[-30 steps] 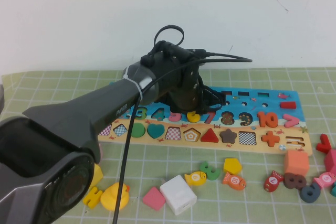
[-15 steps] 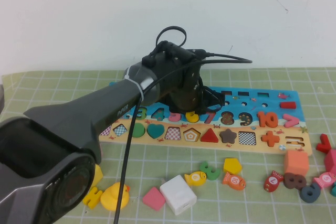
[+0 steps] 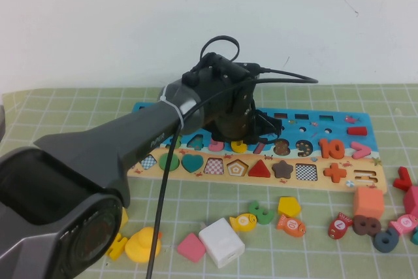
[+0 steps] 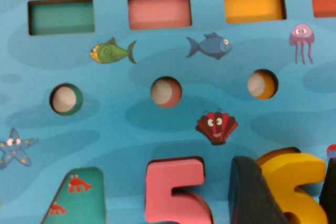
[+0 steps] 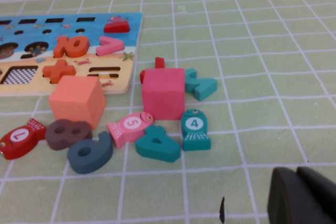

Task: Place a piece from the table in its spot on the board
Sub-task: Place the "number 6" into the hole of the number 6

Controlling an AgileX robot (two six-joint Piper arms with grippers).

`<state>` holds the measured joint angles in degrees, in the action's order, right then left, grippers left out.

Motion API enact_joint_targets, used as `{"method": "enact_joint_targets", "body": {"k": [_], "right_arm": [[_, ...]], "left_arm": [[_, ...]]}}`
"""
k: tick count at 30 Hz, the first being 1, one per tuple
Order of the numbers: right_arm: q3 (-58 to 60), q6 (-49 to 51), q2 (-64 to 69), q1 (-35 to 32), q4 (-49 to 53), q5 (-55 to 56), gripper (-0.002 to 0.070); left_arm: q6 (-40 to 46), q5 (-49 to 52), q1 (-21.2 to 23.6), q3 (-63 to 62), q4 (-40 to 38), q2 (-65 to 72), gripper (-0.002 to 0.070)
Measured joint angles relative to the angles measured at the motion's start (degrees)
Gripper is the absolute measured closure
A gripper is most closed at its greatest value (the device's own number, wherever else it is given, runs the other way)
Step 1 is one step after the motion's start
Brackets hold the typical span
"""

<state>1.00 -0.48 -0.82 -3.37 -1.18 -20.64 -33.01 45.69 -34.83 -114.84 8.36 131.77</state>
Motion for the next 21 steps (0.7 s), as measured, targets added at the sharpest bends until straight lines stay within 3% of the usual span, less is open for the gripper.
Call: {"method": "enact_joint_targets", "body": {"k": [9, 21], "right_arm": [[0.0, 0.0, 0.0, 0.0, 0.0, 0.0, 0.0679], [0.0, 0.0, 0.0, 0.0, 0.0, 0.0, 0.0678]], "left_arm": [[0.0, 0.0, -0.36, 0.0, 0.69, 0.08, 0.0311], [0.3, 4.51, -1.97, -6.54, 5.28, 0.5, 0.0298]]}}
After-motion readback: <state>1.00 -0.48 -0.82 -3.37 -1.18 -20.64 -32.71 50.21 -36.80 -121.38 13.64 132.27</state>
